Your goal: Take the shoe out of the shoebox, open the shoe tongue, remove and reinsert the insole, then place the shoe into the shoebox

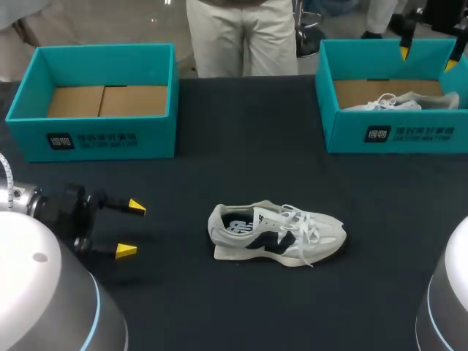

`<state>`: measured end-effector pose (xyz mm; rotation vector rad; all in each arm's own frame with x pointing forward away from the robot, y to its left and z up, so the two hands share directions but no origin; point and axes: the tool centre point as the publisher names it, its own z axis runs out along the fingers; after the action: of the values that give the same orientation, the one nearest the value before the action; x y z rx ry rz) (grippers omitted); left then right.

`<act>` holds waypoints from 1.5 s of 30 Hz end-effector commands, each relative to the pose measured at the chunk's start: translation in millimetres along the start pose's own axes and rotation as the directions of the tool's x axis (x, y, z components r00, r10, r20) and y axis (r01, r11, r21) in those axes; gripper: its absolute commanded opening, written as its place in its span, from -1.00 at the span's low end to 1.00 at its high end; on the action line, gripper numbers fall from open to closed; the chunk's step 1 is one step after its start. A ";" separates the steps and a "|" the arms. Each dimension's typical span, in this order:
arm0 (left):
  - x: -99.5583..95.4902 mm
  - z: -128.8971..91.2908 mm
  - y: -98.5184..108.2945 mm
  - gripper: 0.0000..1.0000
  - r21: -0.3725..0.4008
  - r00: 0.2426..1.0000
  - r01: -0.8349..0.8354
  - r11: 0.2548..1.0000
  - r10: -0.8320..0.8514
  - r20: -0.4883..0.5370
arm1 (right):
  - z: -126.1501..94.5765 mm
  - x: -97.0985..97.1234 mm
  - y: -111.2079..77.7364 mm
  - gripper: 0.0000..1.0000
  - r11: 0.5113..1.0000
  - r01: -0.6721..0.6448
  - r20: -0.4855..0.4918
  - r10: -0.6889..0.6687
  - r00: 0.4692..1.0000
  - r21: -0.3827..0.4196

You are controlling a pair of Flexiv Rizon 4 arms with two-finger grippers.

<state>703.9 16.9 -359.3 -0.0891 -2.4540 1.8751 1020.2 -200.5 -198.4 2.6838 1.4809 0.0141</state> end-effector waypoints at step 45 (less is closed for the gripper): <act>-47.5 131.0 11.0 1.00 -0.056 0.995 -0.095 0.994 0.097 0.034 | 0.0 -0.5 -0.6 1.00 1.000 0.000 -0.001 0.000 1.000 -0.001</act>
<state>733.3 -99.4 -394.5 -0.1776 -2.5778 1.8673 1020.2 -200.5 -198.4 2.6838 1.4809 0.0141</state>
